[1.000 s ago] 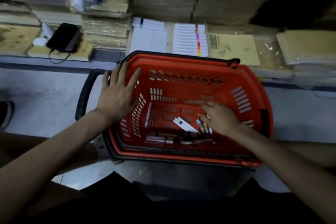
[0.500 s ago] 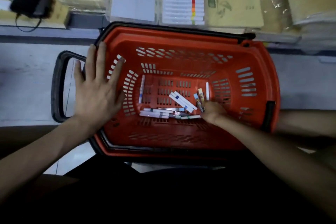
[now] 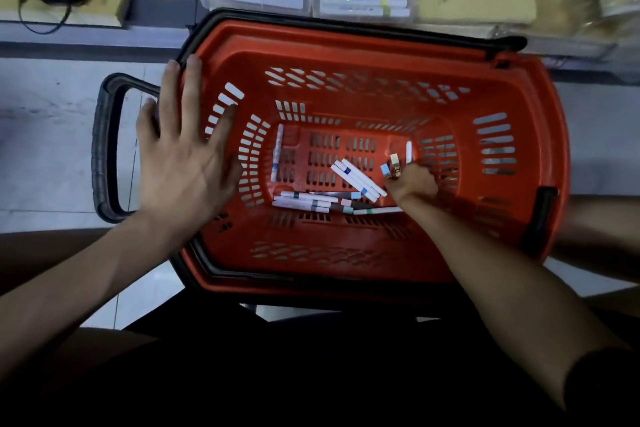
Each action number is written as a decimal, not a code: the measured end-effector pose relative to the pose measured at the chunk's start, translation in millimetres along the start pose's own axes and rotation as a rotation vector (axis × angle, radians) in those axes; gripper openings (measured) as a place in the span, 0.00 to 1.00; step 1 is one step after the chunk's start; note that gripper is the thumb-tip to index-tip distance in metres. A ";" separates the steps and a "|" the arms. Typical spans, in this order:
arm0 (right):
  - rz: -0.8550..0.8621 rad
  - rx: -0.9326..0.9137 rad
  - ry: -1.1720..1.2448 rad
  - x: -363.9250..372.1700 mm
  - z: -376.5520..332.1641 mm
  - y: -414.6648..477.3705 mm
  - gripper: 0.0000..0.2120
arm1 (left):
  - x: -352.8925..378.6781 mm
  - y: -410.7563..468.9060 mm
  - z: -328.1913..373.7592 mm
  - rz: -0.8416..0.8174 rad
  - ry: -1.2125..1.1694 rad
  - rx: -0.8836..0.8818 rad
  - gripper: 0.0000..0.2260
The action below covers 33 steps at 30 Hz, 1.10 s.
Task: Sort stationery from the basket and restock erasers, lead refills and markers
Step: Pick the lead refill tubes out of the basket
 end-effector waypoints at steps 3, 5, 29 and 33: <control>-0.008 0.011 0.014 5.9 -7.6 5.4 0.21 | -0.2 0.2 0.2 0.001 0.000 -0.001 0.28; 0.016 -0.005 -0.017 6.7 -10.4 8.4 0.25 | 0.0 -0.6 0.5 0.004 -0.002 0.001 0.27; -0.083 -0.331 -0.182 41.8 -30.2 4.4 0.19 | -0.8 0.2 -0.4 -0.018 -0.005 0.002 0.19; -0.018 -0.340 -0.106 37.0 -26.5 7.7 0.17 | 0.5 2.2 -0.9 -0.025 0.016 0.001 0.18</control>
Point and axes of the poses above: each hand's wrist, its own y-axis towards the middle knuckle, its own x-axis out of the palm, z = x × y, the point moved 10 cm from there along y, towards the middle knuckle, and after that the axes turned 12 degrees about z, right-handed, at the moved point
